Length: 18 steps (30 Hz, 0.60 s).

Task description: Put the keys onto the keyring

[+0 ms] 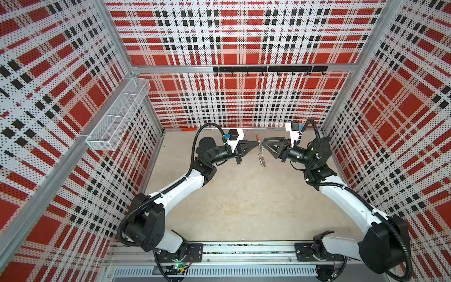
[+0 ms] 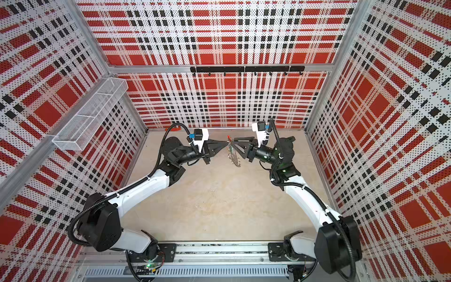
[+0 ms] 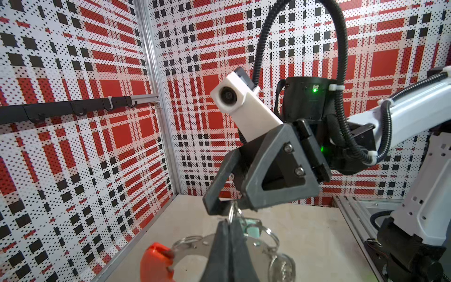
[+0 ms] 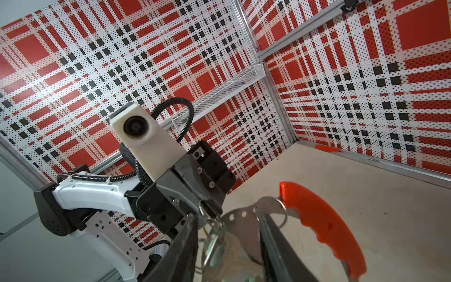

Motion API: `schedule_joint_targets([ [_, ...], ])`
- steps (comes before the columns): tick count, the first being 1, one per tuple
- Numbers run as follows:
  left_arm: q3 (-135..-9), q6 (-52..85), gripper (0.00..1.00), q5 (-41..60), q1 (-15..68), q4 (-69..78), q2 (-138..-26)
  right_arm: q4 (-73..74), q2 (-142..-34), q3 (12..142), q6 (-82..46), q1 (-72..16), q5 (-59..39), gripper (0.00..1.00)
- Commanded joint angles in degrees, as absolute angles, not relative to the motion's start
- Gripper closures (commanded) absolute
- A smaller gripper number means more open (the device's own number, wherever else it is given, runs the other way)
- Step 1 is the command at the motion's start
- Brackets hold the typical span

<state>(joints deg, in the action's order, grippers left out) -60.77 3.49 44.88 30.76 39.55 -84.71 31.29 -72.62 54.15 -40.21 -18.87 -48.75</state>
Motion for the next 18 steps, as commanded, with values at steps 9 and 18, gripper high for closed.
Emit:
schedule_joint_targets([
  [9,-60.98,4.81,1.0,46.14,29.93,43.49,-83.23,39.14,-73.76,54.39,-44.28,-18.53,-52.46,0.73],
  [18,-61.11,5.17,1.0,46.35,29.95,43.87,-83.27,40.25,-74.95,55.11,-45.09,-18.52,-53.52,0.75],
])
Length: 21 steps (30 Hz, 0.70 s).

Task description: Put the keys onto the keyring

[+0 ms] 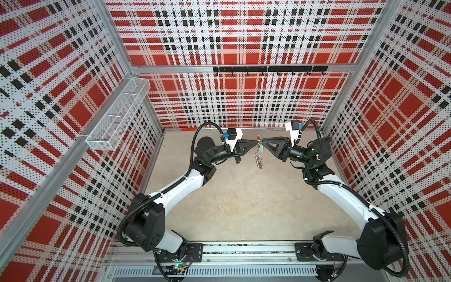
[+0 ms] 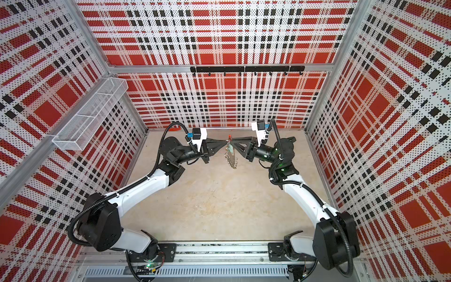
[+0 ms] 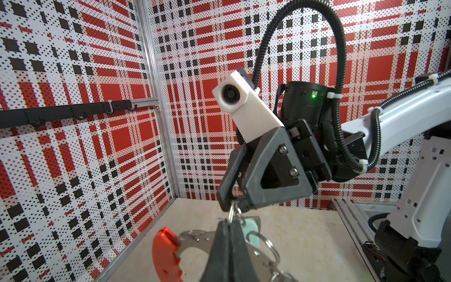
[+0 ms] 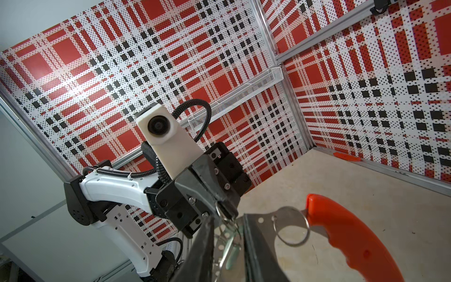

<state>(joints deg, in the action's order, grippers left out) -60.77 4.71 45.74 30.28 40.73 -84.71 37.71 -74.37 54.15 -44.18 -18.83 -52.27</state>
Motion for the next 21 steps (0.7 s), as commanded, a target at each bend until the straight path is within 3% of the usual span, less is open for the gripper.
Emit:
schedule_joint_targets([
  [1,-61.11,5.15,1.0,46.44,29.91,43.89,-83.24,40.25,-75.04,55.08,-45.03,-18.46,-53.56,0.75],
  [10,-61.31,5.34,1.0,46.57,29.87,44.11,-83.36,39.8,-74.9,55.1,-44.55,-18.53,-53.68,0.82],
  [18,-60.98,5.49,1.0,46.72,29.7,44.08,-83.13,34.41,-73.57,55.95,-40.69,-18.28,-53.1,0.99],
  [21,-61.13,5.46,1.0,46.71,29.63,44.21,-83.09,32.43,-73.3,57.06,-39.58,-18.2,-53.27,1.0],
])
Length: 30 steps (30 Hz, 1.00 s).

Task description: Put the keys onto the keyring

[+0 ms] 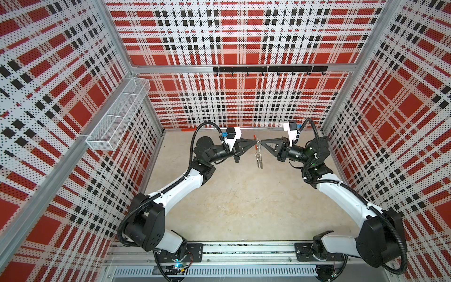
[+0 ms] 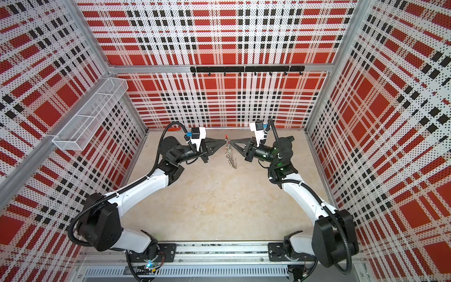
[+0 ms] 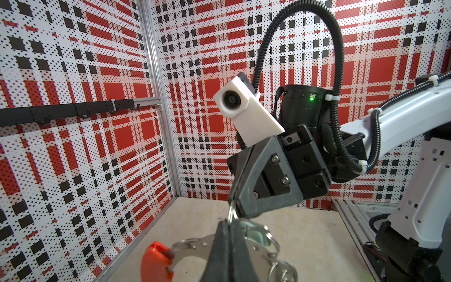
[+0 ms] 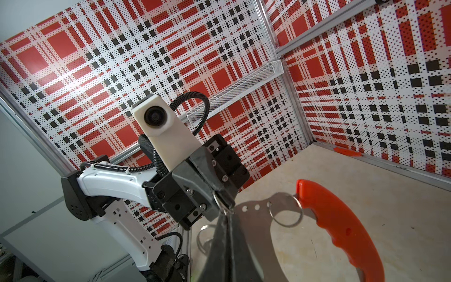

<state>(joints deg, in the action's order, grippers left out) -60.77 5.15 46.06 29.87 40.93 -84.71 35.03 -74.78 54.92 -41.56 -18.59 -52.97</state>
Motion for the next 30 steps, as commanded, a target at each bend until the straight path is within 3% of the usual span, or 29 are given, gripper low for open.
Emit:
schedule_joint_targets([
  [1,-61.17,5.55,1.0,46.78,29.62,44.23,-83.14,31.75,-73.3,57.44,-39.21,-18.19,-53.43,1.0],
  [8,-61.27,6.14,1.0,46.9,29.85,45.54,-83.32,27.01,-74.05,59.34,-37.09,-18.19,-53.74,1.0],
  [30,-62.58,7.72,1.0,46.23,31.11,48.35,-84.8,30.85,-76.97,59.23,-40.58,-19.91,-55.11,1.0],
])
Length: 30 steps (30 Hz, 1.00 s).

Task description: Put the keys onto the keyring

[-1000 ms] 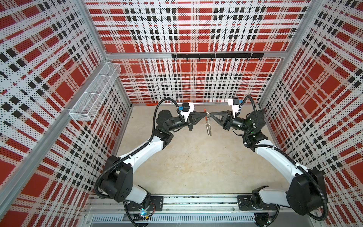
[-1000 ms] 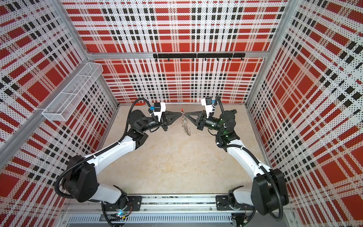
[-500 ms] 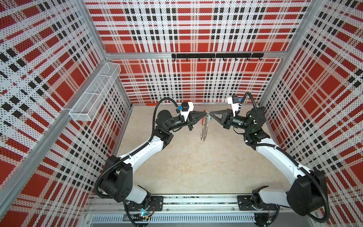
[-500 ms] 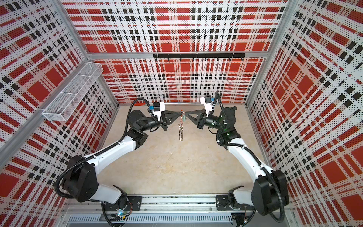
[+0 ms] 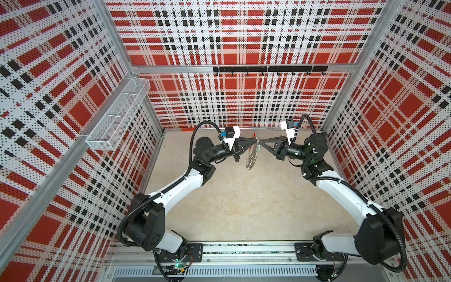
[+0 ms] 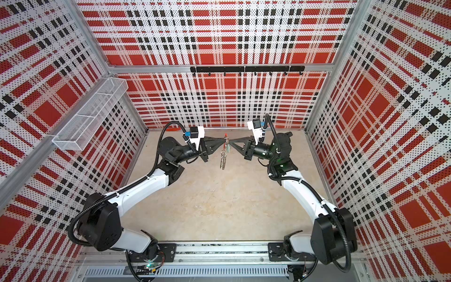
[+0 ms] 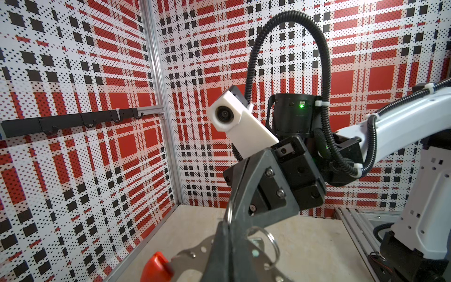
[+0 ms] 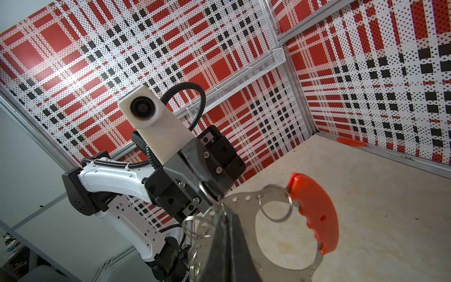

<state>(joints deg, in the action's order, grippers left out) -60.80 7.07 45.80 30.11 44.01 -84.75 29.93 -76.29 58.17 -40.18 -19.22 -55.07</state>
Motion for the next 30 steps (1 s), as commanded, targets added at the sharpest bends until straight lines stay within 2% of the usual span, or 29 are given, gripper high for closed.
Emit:
schedule_joint_targets([
  [1,-62.49,7.81,1.0,46.23,31.14,48.43,-84.9,30.76,-76.98,59.39,-40.64,-19.93,-55.11,1.0],
  [5,-62.41,7.93,1.0,46.14,31.2,49.05,-85.03,30.2,-77.41,59.89,-40.26,-20.39,-54.98,0.94],
  [11,-62.27,8.6,1.0,46.23,31.32,50.16,-85.26,29.66,-78.25,60.64,-39.88,-21.45,-54.45,0.79],
  [13,-62.1,8.65,1.0,46.22,31.31,50.26,-85.24,28.94,-77.84,60.69,-39.34,-21.49,-53.98,0.78],
  [22,-60.87,8.74,1.0,46.2,31.05,50.79,-84.55,13.07,-70.58,61.89,-26.14,-19.16,-45.46,0.6],
  [26,-60.56,9.28,1.0,46.27,31.08,51.56,-84.64,8.02,-66.64,62.12,-21.6,-18.17,-40.94,0.59],
  [30,-60.8,9.99,1.0,46.4,31.39,52.37,-85.34,10.02,-65.24,62.25,-22.22,-18.12,-41.59,0.62],
])
